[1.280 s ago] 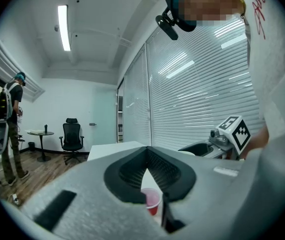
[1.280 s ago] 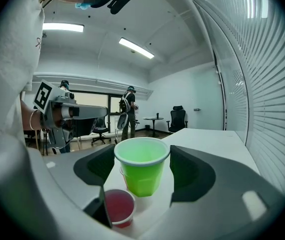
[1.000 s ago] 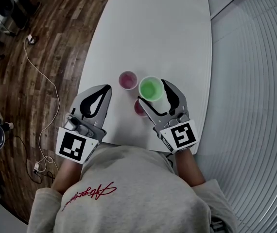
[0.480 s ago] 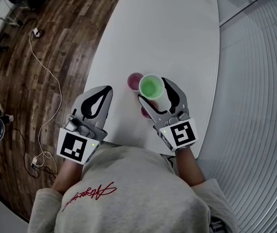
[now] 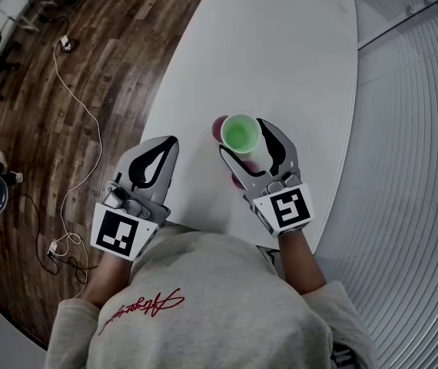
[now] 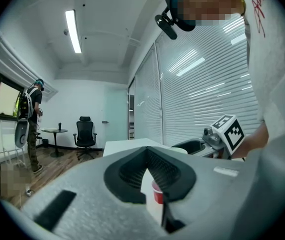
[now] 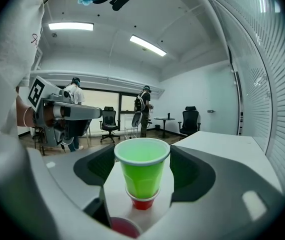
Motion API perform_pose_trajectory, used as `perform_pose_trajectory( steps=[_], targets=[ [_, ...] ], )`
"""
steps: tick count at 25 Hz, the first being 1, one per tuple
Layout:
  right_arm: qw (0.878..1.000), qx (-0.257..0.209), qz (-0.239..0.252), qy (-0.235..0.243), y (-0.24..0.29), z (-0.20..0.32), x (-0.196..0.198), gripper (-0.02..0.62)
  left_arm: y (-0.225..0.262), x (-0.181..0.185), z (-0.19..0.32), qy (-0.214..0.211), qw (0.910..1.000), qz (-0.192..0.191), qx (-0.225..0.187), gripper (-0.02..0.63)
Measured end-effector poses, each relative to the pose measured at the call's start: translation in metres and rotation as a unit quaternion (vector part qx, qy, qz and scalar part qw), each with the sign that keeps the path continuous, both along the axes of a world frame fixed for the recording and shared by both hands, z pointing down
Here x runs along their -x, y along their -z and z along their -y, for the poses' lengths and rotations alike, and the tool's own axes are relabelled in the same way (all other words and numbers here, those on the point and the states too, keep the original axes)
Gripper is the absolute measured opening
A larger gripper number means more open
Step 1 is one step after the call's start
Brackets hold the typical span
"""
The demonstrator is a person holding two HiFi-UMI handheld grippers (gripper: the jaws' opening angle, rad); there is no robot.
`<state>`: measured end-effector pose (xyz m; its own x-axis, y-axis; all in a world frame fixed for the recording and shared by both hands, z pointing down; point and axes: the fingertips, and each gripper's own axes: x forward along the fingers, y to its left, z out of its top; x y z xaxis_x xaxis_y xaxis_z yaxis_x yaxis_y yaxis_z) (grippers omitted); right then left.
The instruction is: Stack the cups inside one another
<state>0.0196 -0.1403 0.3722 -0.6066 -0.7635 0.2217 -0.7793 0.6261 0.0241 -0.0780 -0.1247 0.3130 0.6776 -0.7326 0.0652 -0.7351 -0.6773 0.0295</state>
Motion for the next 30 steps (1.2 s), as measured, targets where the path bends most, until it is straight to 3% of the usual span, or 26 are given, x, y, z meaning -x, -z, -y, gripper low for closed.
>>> perform_pose_trajectory(
  steps=[12, 17, 20, 30],
  targets=[
    [1.000, 0.010, 0.009, 0.028, -0.005, 0.016, 0.000, 0.344, -0.003, 0.005, 0.002, 0.015, 0.9999, 0.004, 0.005, -0.006],
    [0.999, 0.022, 0.012, 0.039, -0.013, 0.022, 0.002, 0.344, -0.010, 0.008, 0.002, 0.017, 0.9994, 0.028, 0.013, -0.006],
    [0.999, 0.028, 0.008, 0.044, -0.016, 0.024, 0.005, 0.345, -0.003, 0.007, 0.004, 0.021, 0.9997, 0.009, 0.005, -0.006],
    [0.997, 0.041, 0.020, 0.061, -0.015, 0.028, 0.007, 0.345, -0.004, 0.008, 0.005, 0.027, 0.9995, 0.013, 0.007, -0.006]
  ],
)
